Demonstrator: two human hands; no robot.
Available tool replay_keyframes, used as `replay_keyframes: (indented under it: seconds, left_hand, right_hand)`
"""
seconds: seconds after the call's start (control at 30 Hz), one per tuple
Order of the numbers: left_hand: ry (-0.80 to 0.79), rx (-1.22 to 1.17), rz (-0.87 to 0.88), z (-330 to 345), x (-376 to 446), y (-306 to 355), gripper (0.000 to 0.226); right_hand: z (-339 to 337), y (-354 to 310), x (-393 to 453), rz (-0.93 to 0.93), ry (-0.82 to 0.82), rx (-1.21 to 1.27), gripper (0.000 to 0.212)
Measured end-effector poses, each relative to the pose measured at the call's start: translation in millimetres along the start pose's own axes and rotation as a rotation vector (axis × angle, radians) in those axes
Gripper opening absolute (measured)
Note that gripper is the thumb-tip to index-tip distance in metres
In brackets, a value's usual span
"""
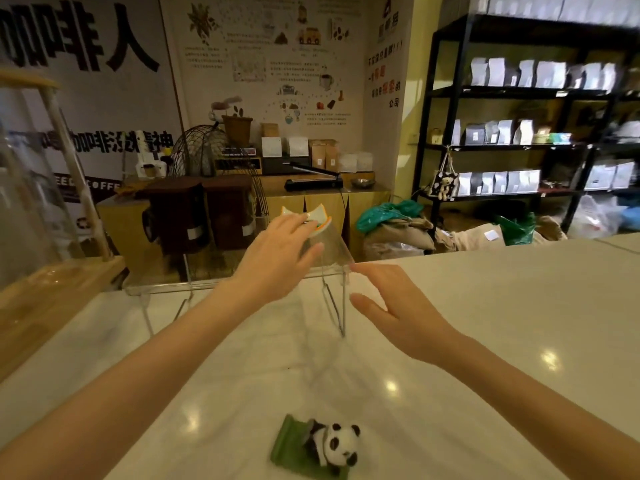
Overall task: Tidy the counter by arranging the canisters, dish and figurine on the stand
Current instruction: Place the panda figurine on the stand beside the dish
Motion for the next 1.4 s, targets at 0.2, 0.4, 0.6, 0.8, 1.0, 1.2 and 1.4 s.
replay_keyframes:
  seconds: [0.2, 0.4, 0.6, 0.8, 1.0, 1.2, 1.4]
  left_hand:
    - [-0.062, -0.011, 0.081, -4, -67, 40, 0.048]
    - [-0.191, -0.141, -0.005, 15, -138, 56, 0.039]
    - [-0.322, -0.219, -0.105, 37, -184, 66, 0.043]
    - [-0.374, -0.255, -0.156, 49, -192, 57, 0.051]
    - [-0.332, -0.293, -0.131, 48, -188, 56, 0.046]
    - [-0.311, -0.294, -0.165, 44, -179, 49, 0.039]
    - [-0.233, -0.321, -0.149, 24, -150, 40, 0.036]
  right_hand:
    - [11, -7, -78, -0.09, -0.223, 0.009, 0.054]
    - [30, -12, -122, -0.148, -0.391, 0.036, 0.056]
    - [54, -7, -127, -0.1, -0.329, 0.072, 0.05]
    - [61, -8, -127, -0.012, -0.267, 0.233, 0.033]
    - [62, -9, -121, 0.071, -0.218, 0.296, 0.022]
    - [57, -3, -105, 0.123, -0.236, 0.364, 0.017]
    - [34, -12, -74, 0.092, -0.201, 0.366, 0.024]
Point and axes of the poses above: each hand's wrist, its own x-axis towards the middle knuckle, its own z-axis out of the palm, y = z × x, the point moved 4 cm from there along x, towards the middle knuckle, and after that the axes turned 12 degrees about z, right-handed, at the moved point
